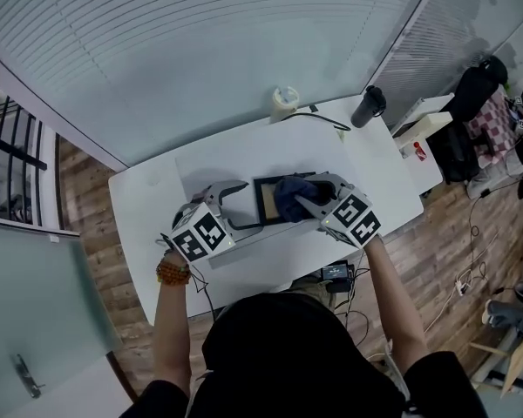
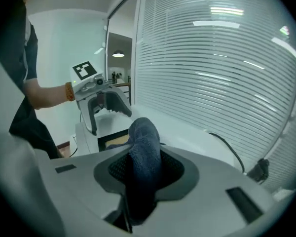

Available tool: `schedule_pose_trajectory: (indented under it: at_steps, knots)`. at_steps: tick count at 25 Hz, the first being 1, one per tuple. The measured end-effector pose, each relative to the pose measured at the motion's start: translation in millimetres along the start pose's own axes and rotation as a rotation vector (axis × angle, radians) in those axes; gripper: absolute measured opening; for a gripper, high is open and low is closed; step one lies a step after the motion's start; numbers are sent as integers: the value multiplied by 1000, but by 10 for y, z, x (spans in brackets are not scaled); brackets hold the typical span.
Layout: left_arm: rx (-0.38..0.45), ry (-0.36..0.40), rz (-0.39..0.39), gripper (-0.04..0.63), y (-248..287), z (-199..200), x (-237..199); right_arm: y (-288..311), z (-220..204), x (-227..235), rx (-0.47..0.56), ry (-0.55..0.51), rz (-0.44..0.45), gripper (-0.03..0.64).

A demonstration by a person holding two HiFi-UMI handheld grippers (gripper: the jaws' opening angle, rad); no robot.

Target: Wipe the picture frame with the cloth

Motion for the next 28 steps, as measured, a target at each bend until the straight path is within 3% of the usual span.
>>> schedule_pose_trajectory:
  at_steps: [3,6,8,12,15,20,25,28]
  knots:
    - [-20,25,-29,390,134,98,-21,-141,75,135,63,136,-124,87]
    - [-43,26,-65,407,247,106,-34,-200,-55,290,-4,237,-275,87]
    - [-40,1,-82,412,271,92,-54,-162,-114,317,-45,247,-302,87]
    - [-43,-33,-86,432,224,13,-65,36,-33,317,-47,208,-268,83]
    - [-121,-5,-111,467,178,-89,19,152,33,342,4,240,-214,78]
    - [-107,-68,-12,492,84,-221,-22,337,140,204,23,228,-70,75]
    - [-110,-65,-31,515,71,-304,-28,482,210,107,15,180,32,74]
    - [-138,-99,-53,517,78,-326,-36,411,249,134,40,188,31,74]
Point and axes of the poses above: the fingertips, and each gripper's own axes: y forward along the fingers, x to its right, z out of its top, the point moved 6 cm from there along -y, backward along the fingers, and after that the axes turned 10 degrees about y, right-handed, at the moved point
